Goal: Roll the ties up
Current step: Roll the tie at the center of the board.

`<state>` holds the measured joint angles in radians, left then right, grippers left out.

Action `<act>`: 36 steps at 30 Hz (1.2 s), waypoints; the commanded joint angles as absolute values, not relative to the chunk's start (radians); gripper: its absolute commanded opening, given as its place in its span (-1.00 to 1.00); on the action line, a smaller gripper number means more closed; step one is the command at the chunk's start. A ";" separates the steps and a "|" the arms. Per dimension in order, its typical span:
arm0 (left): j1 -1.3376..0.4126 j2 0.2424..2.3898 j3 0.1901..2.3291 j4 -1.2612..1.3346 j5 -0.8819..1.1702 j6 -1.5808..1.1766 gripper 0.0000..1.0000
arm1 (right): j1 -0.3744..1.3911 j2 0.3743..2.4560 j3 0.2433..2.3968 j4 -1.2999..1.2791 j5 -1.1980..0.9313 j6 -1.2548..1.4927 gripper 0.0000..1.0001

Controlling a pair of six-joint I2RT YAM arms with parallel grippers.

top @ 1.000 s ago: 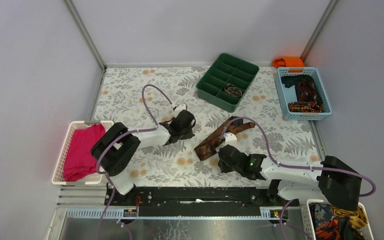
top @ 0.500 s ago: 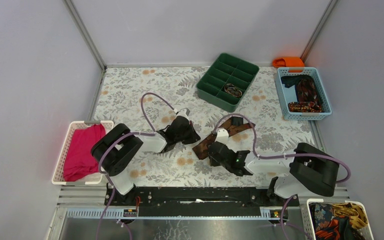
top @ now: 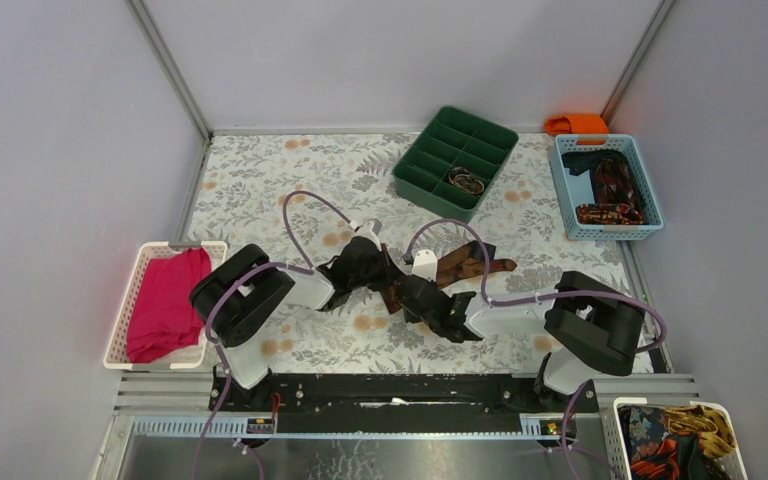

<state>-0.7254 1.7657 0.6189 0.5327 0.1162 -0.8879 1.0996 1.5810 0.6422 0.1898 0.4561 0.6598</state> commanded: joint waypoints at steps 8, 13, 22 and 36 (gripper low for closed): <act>-0.710 1.829 0.731 0.022 -0.077 -0.792 -1.00 | 1.130 1.484 0.622 0.019 0.453 0.668 -1.00; -0.663 1.865 0.907 -0.089 -0.128 -0.717 -1.00 | 1.137 1.361 0.603 -0.139 0.496 0.742 -1.00; -0.664 1.917 0.997 -0.043 -0.009 -0.663 -1.00 | 1.121 1.400 0.634 -0.319 0.617 0.872 -1.00; -0.797 1.927 0.882 0.097 0.085 -0.693 -1.00 | 0.872 1.479 0.652 -0.171 0.502 0.733 -1.00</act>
